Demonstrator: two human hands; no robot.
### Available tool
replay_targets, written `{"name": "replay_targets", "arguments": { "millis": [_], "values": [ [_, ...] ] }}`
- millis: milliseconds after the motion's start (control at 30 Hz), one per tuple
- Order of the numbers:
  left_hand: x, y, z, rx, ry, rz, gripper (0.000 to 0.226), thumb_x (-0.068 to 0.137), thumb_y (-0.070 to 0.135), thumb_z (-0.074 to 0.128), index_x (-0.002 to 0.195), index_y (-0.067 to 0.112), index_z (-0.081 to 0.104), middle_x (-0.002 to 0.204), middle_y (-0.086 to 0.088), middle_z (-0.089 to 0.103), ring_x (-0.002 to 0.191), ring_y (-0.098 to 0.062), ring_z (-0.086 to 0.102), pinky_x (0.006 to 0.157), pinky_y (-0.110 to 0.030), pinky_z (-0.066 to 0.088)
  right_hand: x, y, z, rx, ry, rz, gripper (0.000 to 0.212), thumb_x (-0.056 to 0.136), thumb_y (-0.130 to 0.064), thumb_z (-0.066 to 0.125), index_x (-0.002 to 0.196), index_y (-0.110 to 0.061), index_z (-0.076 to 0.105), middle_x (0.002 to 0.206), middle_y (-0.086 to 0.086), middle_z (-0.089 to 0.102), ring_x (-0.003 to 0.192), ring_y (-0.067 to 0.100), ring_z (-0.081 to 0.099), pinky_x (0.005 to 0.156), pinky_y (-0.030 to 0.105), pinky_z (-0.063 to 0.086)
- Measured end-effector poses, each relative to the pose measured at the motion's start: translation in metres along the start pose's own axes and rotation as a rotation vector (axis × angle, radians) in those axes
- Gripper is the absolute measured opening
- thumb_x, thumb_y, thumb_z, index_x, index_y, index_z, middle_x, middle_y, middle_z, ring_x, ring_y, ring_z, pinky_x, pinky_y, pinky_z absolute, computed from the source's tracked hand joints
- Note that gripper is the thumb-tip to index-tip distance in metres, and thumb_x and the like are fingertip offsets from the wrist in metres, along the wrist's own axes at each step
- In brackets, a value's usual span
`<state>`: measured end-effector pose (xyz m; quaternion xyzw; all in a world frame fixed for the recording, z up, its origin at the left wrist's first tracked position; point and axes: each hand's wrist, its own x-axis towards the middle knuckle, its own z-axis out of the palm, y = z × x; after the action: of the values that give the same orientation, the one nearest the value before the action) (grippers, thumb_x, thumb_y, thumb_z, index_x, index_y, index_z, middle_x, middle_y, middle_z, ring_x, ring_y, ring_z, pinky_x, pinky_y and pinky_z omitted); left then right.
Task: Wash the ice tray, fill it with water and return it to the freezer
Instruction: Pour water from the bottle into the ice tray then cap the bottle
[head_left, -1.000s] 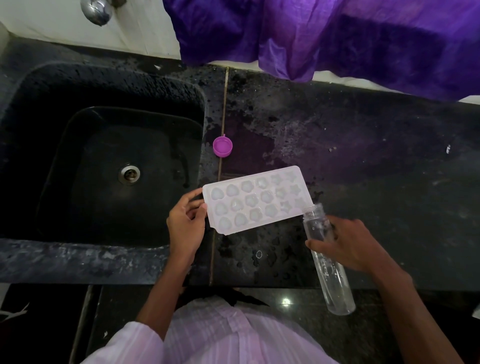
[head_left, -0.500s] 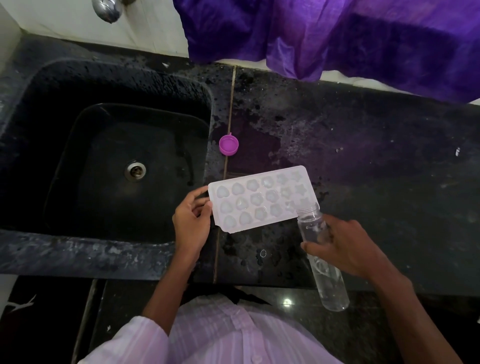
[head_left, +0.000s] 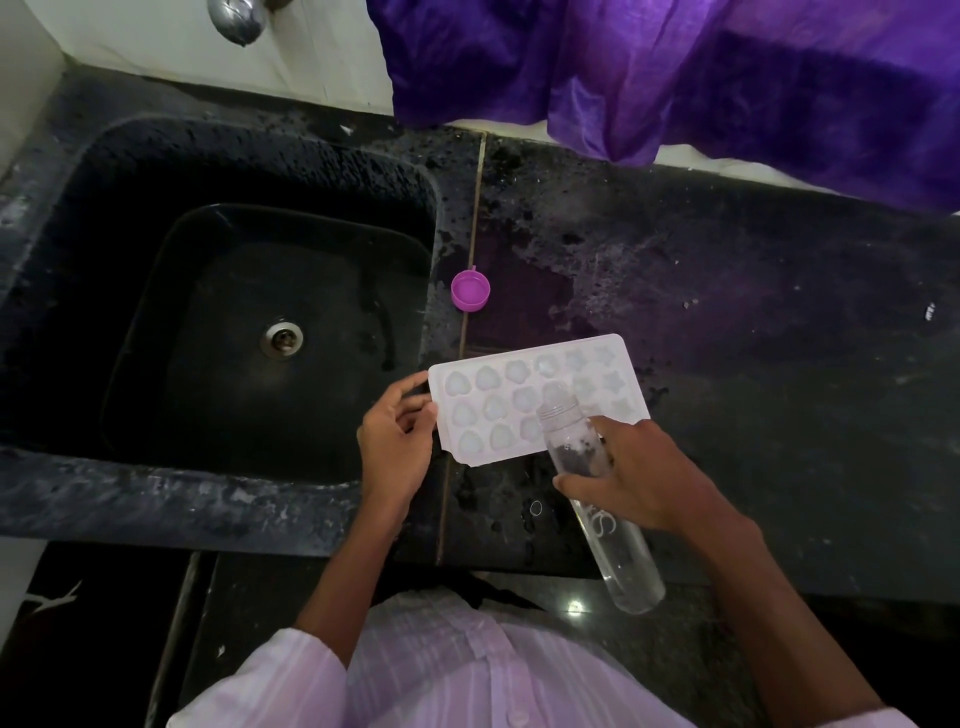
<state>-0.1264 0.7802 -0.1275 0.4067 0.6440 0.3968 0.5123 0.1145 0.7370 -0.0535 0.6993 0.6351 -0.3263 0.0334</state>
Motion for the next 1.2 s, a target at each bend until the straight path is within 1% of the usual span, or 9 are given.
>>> {"name": "replay_targets", "arguments": {
  "millis": [133, 300, 400, 500, 767, 867, 1033, 1133, 1200],
  "values": [
    [0.001, 0.0, 0.0, 0.004, 0.003, 0.004, 0.037, 0.092, -0.001, 0.061, 0.122, 0.021, 0.067, 0.093, 0.003, 0.076, 0.084, -0.001, 0.072, 0.071, -0.012, 0.053, 0.002, -0.004, 0.0, -0.032, -0.015, 0.011, 0.074, 0.058, -0.078, 0.052, 0.108, -0.023, 0.058, 0.087, -0.005, 0.069, 0.074, 0.014, 0.066, 0.073, 0.04, 0.059],
    [0.001, -0.001, -0.001, -0.002, 0.0, 0.004, 0.037, 0.092, -0.001, 0.061, 0.122, 0.02, 0.067, 0.092, 0.004, 0.076, 0.085, 0.0, 0.072, 0.07, -0.01, 0.052, 0.001, -0.008, -0.001, -0.035, -0.032, 0.021, 0.077, 0.058, -0.078, 0.053, 0.109, -0.021, 0.057, 0.092, -0.003, 0.069, 0.076, 0.014, 0.066, 0.073, 0.039, 0.059],
    [0.001, 0.0, -0.001, -0.009, -0.001, 0.004, 0.037, 0.093, -0.001, 0.061, 0.122, 0.019, 0.067, 0.091, 0.005, 0.076, 0.085, 0.0, 0.072, 0.071, -0.01, 0.052, 0.0, -0.01, -0.002, -0.051, -0.046, 0.023, 0.067, 0.066, -0.07, 0.063, 0.111, -0.02, 0.057, 0.089, -0.005, 0.069, 0.075, 0.013, 0.065, 0.073, 0.039, 0.058],
    [0.0, 0.001, -0.001, -0.011, 0.0, 0.007, 0.037, 0.093, -0.002, 0.061, 0.121, 0.02, 0.067, 0.09, 0.007, 0.076, 0.084, 0.001, 0.072, 0.071, -0.009, 0.052, 0.0, -0.011, -0.002, -0.053, -0.029, 0.017, 0.058, 0.075, -0.06, 0.07, 0.112, -0.018, 0.057, 0.085, -0.007, 0.066, 0.073, 0.012, 0.064, 0.072, 0.037, 0.058],
    [0.001, -0.001, -0.001, -0.004, 0.007, 0.007, 0.038, 0.092, -0.001, 0.061, 0.118, 0.026, 0.067, 0.089, 0.01, 0.076, 0.083, -0.001, 0.072, 0.073, -0.014, 0.054, -0.008, -0.006, -0.008, 0.021, 0.036, 0.033, 0.066, 0.076, -0.057, 0.073, 0.125, -0.016, 0.055, 0.096, -0.005, 0.071, 0.075, 0.009, 0.066, 0.072, 0.033, 0.06],
    [0.002, -0.002, -0.001, 0.004, 0.004, 0.011, 0.038, 0.092, 0.0, 0.062, 0.12, 0.024, 0.067, 0.09, 0.009, 0.076, 0.083, 0.0, 0.072, 0.074, -0.014, 0.054, -0.017, -0.003, -0.013, 0.055, 0.074, 0.052, 0.063, 0.074, -0.056, 0.075, 0.122, -0.02, 0.058, 0.09, -0.009, 0.07, 0.073, 0.006, 0.065, 0.07, 0.032, 0.06],
    [0.001, -0.001, -0.003, 0.034, 0.003, 0.021, 0.037, 0.092, 0.002, 0.063, 0.121, 0.023, 0.068, 0.092, 0.01, 0.076, 0.083, 0.0, 0.072, 0.074, -0.015, 0.055, -0.037, -0.002, -0.024, 0.128, 0.182, 0.017, 0.053, 0.073, -0.051, 0.078, 0.112, -0.021, 0.061, 0.074, -0.013, 0.069, 0.068, -0.003, 0.065, 0.061, 0.012, 0.052],
    [-0.001, 0.0, -0.006, 0.058, 0.007, 0.026, 0.036, 0.092, 0.004, 0.064, 0.121, 0.024, 0.068, 0.094, 0.008, 0.076, 0.086, -0.002, 0.072, 0.082, -0.022, 0.057, -0.046, -0.005, -0.028, 0.212, 0.244, -0.025, 0.055, 0.073, -0.045, 0.082, 0.117, -0.019, 0.061, 0.077, -0.019, 0.069, 0.072, -0.014, 0.064, 0.063, 0.001, 0.044],
    [-0.001, 0.0, -0.009, 0.082, 0.015, 0.032, 0.035, 0.093, 0.004, 0.064, 0.122, 0.022, 0.067, 0.094, 0.008, 0.076, 0.087, -0.002, 0.072, 0.087, -0.026, 0.057, -0.049, -0.008, -0.03, 0.276, 0.294, -0.056, 0.052, 0.072, -0.041, 0.084, 0.115, -0.021, 0.063, 0.079, -0.023, 0.07, 0.074, -0.014, 0.065, 0.065, 0.001, 0.045]
  ]
}}
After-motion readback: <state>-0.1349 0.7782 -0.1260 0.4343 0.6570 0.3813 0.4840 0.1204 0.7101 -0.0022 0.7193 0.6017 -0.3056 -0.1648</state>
